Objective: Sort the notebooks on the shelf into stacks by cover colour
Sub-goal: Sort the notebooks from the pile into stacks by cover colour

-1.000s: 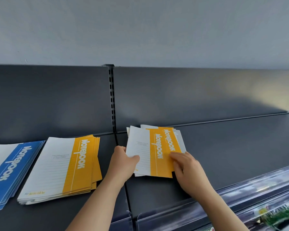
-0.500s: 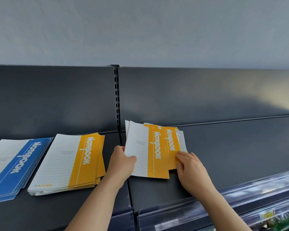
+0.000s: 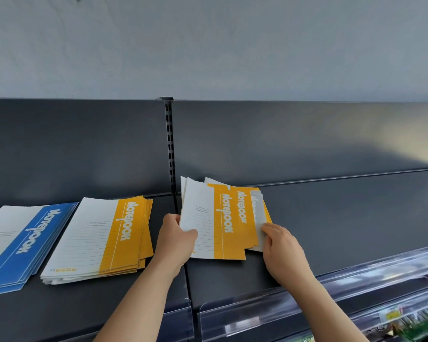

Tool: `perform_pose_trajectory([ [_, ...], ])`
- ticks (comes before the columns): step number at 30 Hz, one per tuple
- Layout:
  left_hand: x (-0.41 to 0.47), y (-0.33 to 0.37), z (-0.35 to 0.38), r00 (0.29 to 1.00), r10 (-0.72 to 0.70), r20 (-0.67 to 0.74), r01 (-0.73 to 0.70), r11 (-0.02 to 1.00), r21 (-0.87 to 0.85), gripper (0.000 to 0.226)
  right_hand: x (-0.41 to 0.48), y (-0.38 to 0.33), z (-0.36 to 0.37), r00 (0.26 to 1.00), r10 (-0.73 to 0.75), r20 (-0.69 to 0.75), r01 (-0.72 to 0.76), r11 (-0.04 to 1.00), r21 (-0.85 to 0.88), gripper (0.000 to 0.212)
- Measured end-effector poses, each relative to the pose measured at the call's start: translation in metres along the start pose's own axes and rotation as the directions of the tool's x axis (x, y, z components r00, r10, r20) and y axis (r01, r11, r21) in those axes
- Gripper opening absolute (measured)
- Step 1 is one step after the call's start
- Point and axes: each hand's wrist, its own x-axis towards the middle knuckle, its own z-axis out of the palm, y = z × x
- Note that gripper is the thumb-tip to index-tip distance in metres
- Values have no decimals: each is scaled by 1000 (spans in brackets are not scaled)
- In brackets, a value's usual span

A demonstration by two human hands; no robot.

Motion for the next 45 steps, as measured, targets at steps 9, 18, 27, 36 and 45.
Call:
perform_pose_trajectory([
  [9, -4, 1, -5, 1000, -16, -24, 16, 1000, -18, 29, 3, 9, 10, 996, -91, 2, 91, 993, -78, 27],
  [18, -8, 6, -2, 999, 38, -22, -38, 999, 7, 30, 2, 1, 5, 983, -168, 76, 172, 984, -51, 40],
  [27, -15, 7, -20, 998, 52, -43, -56, 994, -90, 30, 2, -1, 2, 989, -142, 49, 145, 986, -80, 29],
  [36, -36, 12, -70, 994, 96, -57, -110, 931, -348, 32, -4, -67, 2, 994, 25, 107, -73, 879, 470, 53],
  [45, -42, -13, -155, 984, 33, -177, -91, 939, -330, 33, -19, -148, 29, 996, -83, 24, 48, 758, 650, 27],
])
